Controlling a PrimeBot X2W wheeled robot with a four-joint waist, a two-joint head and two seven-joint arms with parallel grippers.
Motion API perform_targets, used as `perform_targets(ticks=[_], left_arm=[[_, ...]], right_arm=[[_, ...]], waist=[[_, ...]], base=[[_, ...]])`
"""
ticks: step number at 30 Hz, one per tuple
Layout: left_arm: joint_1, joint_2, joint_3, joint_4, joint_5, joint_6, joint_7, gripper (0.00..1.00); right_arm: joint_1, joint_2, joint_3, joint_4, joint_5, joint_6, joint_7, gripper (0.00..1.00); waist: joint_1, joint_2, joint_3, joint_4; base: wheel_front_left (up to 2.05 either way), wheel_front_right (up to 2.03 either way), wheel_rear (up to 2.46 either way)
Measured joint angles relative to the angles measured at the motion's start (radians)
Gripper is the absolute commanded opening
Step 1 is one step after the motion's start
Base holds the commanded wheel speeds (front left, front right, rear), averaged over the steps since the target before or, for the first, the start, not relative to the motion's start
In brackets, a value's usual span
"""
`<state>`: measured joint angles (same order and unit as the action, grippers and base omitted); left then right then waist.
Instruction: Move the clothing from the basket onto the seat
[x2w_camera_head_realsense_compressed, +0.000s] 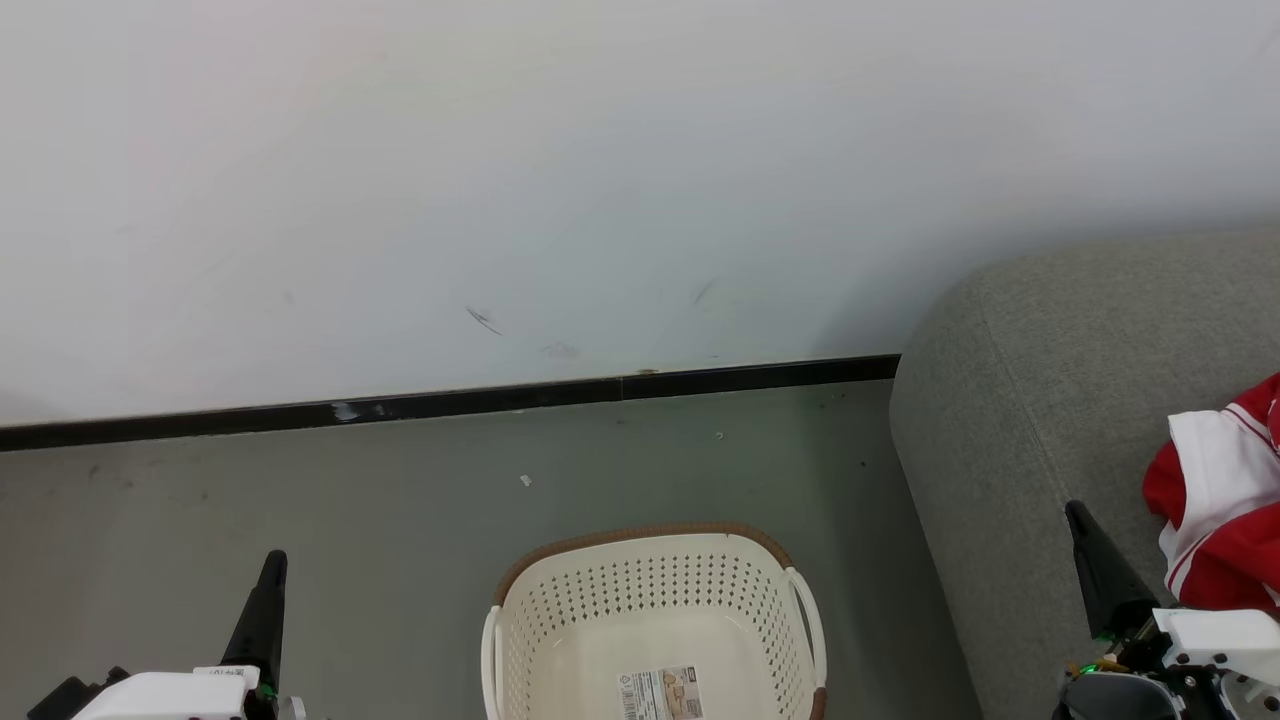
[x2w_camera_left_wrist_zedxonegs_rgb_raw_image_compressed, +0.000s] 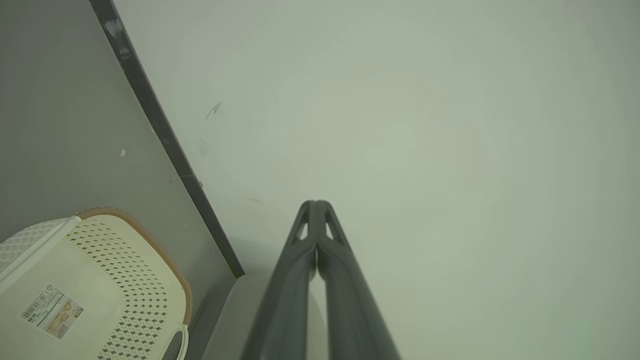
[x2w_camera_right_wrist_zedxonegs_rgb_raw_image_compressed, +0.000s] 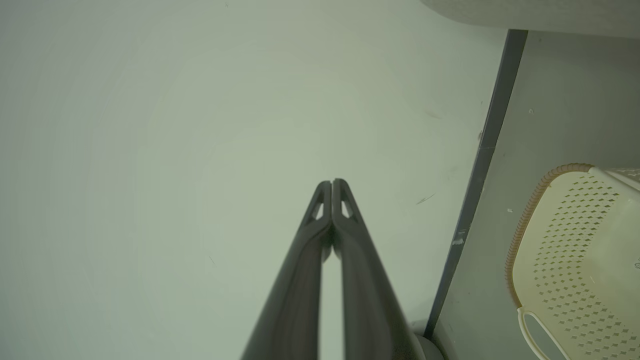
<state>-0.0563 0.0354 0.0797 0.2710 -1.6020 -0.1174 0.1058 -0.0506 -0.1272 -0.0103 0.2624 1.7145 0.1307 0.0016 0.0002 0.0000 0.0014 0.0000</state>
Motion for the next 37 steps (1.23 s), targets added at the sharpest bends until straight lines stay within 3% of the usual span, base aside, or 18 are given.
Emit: perform_targets(ticks=[37], left_arm=[[-0.001, 0.0, 0.0, 0.001, 0.0, -0.001, 0.0, 0.0]], right_arm=[[0.0, 0.002, -0.003, 0.001, 0.0, 0.0, 0.008, 0.0]], waist=[[-0.0001, 0.0, 0.0, 0.0]], base=[[0.0, 0.0, 0.0]])
